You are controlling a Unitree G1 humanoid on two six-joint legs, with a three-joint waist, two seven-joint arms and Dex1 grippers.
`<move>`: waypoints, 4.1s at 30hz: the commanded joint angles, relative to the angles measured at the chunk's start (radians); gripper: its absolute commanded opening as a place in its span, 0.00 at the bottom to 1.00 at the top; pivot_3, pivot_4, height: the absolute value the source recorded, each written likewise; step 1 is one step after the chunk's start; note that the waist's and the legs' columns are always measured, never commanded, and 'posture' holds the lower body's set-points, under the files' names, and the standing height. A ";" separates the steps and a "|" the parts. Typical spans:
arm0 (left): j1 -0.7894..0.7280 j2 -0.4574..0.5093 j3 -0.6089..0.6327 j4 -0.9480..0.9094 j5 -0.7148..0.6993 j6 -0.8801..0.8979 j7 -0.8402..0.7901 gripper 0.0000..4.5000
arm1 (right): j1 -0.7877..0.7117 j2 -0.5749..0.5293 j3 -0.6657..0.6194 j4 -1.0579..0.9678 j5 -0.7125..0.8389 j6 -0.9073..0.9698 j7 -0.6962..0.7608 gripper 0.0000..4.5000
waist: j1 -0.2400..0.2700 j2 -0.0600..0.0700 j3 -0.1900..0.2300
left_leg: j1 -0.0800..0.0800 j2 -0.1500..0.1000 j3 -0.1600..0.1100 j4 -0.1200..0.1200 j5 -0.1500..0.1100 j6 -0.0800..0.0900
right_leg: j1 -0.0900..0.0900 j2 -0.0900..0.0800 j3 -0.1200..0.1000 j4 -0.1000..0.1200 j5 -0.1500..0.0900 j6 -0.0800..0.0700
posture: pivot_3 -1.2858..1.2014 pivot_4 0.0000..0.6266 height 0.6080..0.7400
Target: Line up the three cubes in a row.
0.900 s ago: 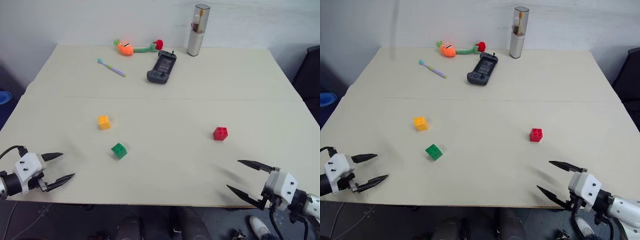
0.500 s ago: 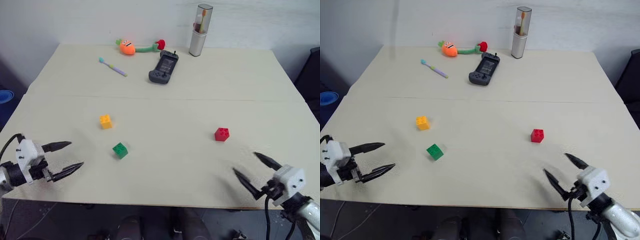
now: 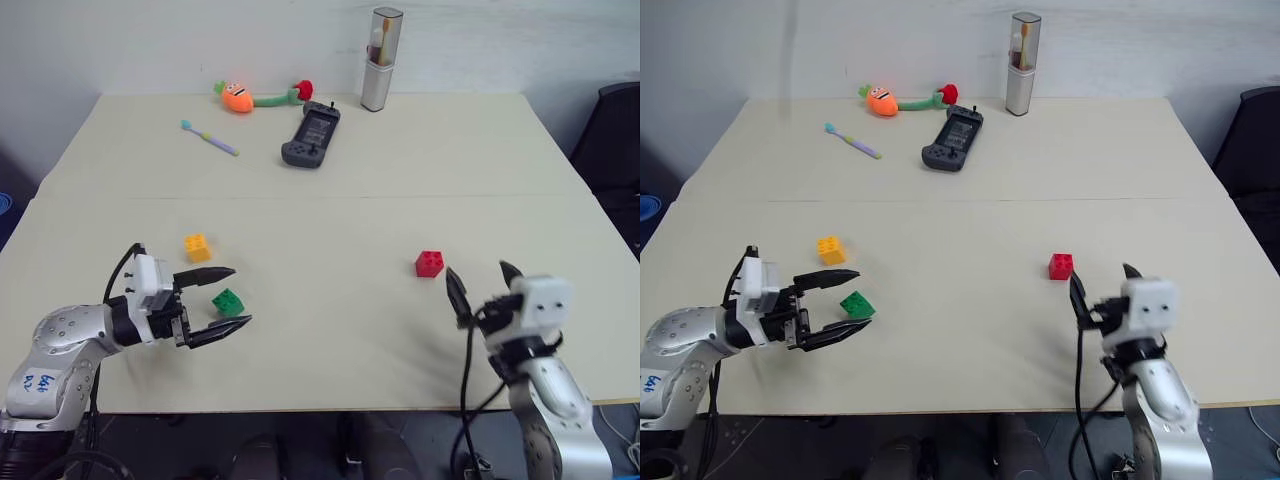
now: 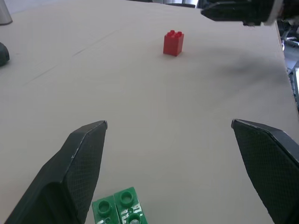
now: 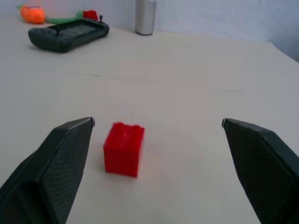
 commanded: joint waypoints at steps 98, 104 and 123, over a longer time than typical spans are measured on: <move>0.057 -0.248 -0.020 0.083 0.215 -0.039 0.295 0.39 | -0.230 -0.384 0.055 0.341 0.390 -0.410 1.159 1.00 | 0.028 -0.003 0.002 | 0.000 0.000 -0.001 0.002 -0.003 0.009 | 0.002 -0.002 -0.004 -0.002 0.002 0.001 | 0.52 0.24 1.00; -0.122 -0.161 -0.193 0.079 0.201 -0.044 0.024 0.33 | -0.152 -0.467 0.007 0.312 0.398 -0.385 1.183 1.00 | 0.043 -0.003 0.002 | -0.001 -0.001 -0.002 0.003 -0.003 0.008 | 0.002 -0.002 -0.004 -0.003 0.002 0.001 | 0.52 0.24 1.00; -0.651 -0.400 -0.513 0.792 0.500 -0.401 -0.132 0.33 | 0.091 -0.510 -0.111 0.140 0.414 -0.330 1.063 1.00 | 0.052 -0.003 0.002 | -0.003 -0.001 -0.001 0.011 -0.002 0.007 | 0.004 0.000 -0.004 -0.003 0.003 0.004 | 0.52 0.24 1.00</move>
